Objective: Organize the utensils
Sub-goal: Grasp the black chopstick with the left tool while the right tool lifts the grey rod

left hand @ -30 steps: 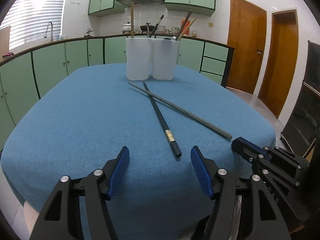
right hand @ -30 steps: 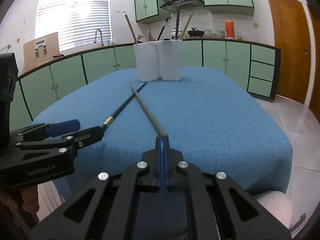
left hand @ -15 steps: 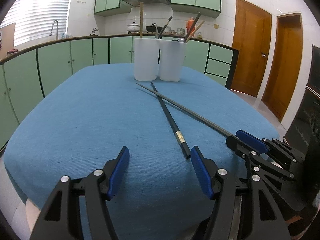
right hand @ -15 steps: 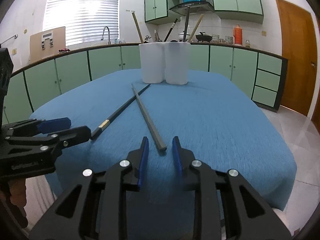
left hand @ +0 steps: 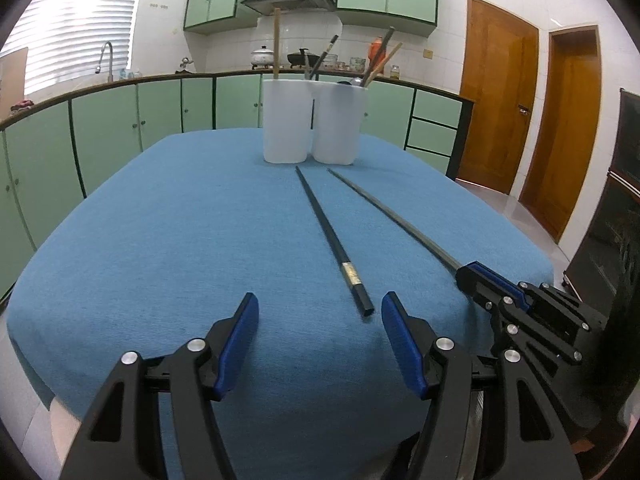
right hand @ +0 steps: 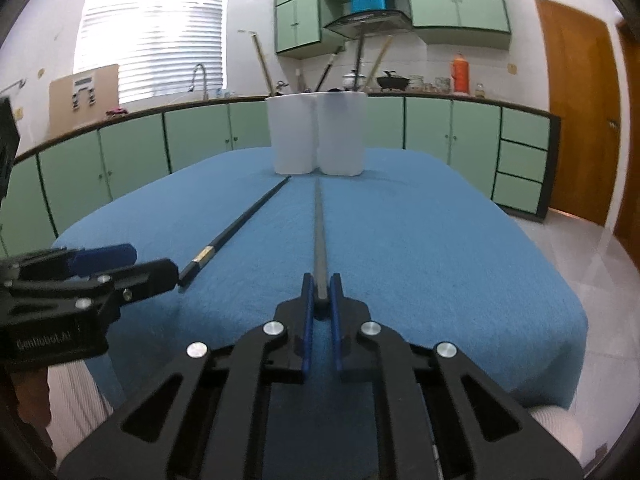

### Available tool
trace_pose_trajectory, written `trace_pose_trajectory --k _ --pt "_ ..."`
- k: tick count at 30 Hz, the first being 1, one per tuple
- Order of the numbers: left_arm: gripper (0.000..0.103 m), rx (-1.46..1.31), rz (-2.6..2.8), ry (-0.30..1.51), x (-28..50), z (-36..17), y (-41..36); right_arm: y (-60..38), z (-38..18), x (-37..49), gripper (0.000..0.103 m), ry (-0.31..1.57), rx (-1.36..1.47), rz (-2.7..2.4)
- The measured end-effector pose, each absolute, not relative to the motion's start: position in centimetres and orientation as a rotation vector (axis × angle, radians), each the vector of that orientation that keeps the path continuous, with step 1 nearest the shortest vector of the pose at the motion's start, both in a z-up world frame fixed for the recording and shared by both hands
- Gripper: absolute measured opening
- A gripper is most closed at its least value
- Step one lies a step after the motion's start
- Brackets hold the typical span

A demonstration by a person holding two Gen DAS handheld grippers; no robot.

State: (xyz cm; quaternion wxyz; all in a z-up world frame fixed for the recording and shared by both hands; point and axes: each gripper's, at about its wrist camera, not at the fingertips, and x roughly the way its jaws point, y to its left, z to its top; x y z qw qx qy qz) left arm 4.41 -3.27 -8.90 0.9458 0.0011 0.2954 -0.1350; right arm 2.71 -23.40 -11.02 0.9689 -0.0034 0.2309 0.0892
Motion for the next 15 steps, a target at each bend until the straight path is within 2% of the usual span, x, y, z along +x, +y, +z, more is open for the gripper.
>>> trace_pose_trajectory --k 8,15 --pt "0.060 0.015 -0.294 0.598 4.3 -9.2 -4.6 -24.8 -11.1 2.1 0.007 0.471 0.025 0.130" --pt "0.023 0.044 -0.264 0.580 4.8 -9.4 -5.7 -25.4 -11.1 2.3 0.007 0.471 0.052 0.124"
